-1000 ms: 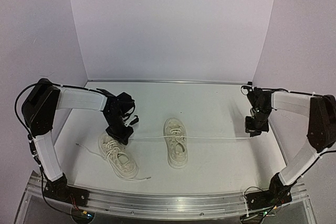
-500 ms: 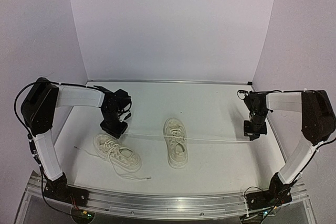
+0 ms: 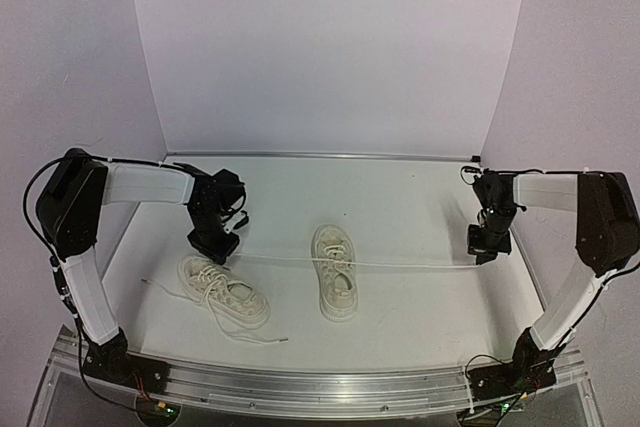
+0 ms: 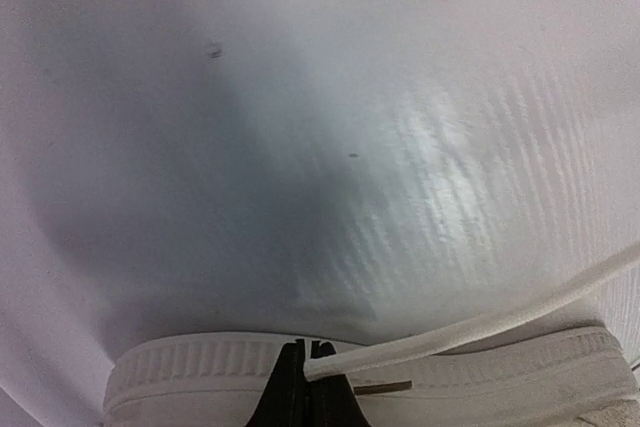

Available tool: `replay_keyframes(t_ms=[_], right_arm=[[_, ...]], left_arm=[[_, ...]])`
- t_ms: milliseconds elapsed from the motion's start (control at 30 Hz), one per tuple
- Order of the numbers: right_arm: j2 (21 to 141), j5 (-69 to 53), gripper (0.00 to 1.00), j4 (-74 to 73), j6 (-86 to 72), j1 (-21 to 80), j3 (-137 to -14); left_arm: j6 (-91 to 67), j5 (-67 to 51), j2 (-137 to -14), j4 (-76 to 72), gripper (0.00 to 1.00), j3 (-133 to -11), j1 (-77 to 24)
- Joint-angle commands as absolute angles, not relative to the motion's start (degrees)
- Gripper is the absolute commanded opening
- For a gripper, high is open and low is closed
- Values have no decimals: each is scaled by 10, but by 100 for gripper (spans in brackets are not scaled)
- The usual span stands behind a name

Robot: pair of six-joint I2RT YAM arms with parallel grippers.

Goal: Tie the shoes

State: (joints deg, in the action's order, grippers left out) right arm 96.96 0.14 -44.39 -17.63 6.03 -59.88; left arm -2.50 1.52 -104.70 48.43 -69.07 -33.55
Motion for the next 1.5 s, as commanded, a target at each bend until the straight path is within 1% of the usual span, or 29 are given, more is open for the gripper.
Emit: replay_keyframes(t_ms=[0,67,133,167,233,300,333,367,400,433,467,667,833,933,1000,1067,1267,1400,1467], right_arm=[[968,-97,5,-445,-136,57,-630],[966,-143,12,-446,-126,57,-645],[959,-181,31,-448,-116,57,-664],[953,-205,39,-450,-111,57,-671],[939,-243,57,-453,-105,57,-695],[925,-263,71,-456,-103,57,-722],[918,-272,75,-458,-101,57,-739],[911,-283,80,-462,-95,57,-755],[907,-288,82,-463,-95,57,-770],[902,-294,84,-464,-95,58,-782],[900,-302,86,-463,-95,58,-792],[881,-315,98,-421,-90,58,-834],[869,-358,98,-395,-87,58,-841],[867,-384,98,-393,-91,58,-820],[861,-394,97,-392,-96,58,-806],[856,-407,96,-389,-103,58,-790],[847,-423,91,-388,-107,58,-765],[842,-428,88,-389,-110,58,-757],[841,-432,87,-388,-113,58,-756]], left_arm=[[43,-38,-1010,464,10,-692,-380],[51,-43,-1001,460,17,-706,-389],[51,-56,-992,457,25,-722,-391],[50,-61,-984,455,29,-732,-392],[48,-65,-969,451,45,-751,-392],[51,-63,-953,449,61,-775,-392],[53,-59,-945,448,69,-790,-392],[54,-51,-935,447,74,-805,-392],[58,-46,-925,440,81,-813,-392],[61,-40,-911,429,93,-822,-392],[63,-38,-895,415,99,-823,-392],[20,-10,-837,248,100,-757,-392],[115,-119,-891,287,100,-738,-399],[189,-134,-903,244,99,-671,-427],[211,-140,-909,207,99,-648,-437],[226,-162,-930,183,95,-644,-438],[285,-226,-1027,187,73,-683,-444],[308,-228,-1075,174,58,-717,-446],[320,-226,-1098,179,54,-737,-447]])
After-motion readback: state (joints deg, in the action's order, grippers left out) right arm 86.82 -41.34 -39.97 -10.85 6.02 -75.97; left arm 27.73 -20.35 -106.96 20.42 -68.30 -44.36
